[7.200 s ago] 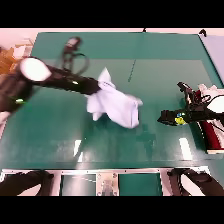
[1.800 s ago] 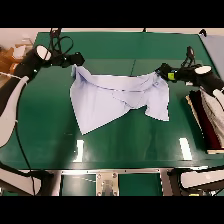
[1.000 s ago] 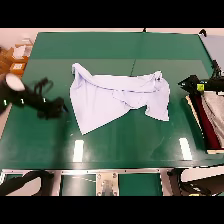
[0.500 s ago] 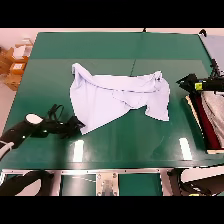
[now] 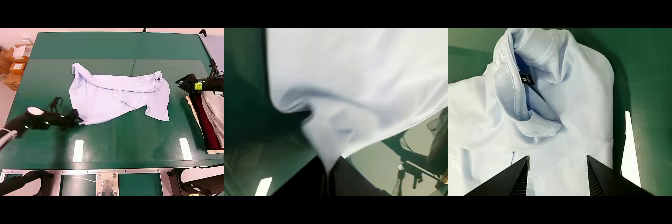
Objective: Fold the shirts.
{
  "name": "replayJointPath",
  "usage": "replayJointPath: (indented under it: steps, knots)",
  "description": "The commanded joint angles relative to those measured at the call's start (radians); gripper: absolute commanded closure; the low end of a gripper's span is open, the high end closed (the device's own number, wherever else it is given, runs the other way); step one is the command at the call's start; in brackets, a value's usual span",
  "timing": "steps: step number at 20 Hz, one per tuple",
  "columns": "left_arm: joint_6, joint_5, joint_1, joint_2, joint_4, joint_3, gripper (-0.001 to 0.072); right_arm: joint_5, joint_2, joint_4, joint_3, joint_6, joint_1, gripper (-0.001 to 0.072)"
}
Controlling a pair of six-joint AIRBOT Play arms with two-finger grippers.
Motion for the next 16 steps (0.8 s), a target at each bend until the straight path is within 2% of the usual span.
replayJointPath:
  steps: [1,3,5,6,7,14,16]
  knots:
    - [-0.069,-0.192,0.216,-0.004,0.293,0.126,0.0687,0.037,0.0,-0.034,-0.014,0.009,-0.008,0.0281]
    - [-0.063,-0.204,0.325,-0.005,0.351,0.161,0.0686,0.037,0.0,-0.03,-0.073,0.009,-0.005,0.0281]
    - [-0.026,-0.176,0.373,-0.007,0.353,0.167,0.0686,0.036,0.0,-0.026,-0.16,0.006,0.013,0.0272]
    - [-0.001,-0.156,0.376,-0.007,0.353,0.167,0.0686,0.036,0.0,-0.026,-0.203,-0.003,0.027,0.0204]
    - [0.008,-0.134,0.376,-0.007,0.353,0.167,0.0686,0.036,0.0,-0.026,-0.237,-0.005,0.045,0.0193]
    - [0.023,-0.109,0.376,-0.007,0.351,0.167,0.0685,0.036,0.0,-0.026,-0.398,-0.037,0.153,0.0194]
    - [0.022,-0.109,0.376,-0.007,0.351,0.168,0.0686,0.037,0.0,-0.026,-0.404,-0.041,0.153,0.0226]
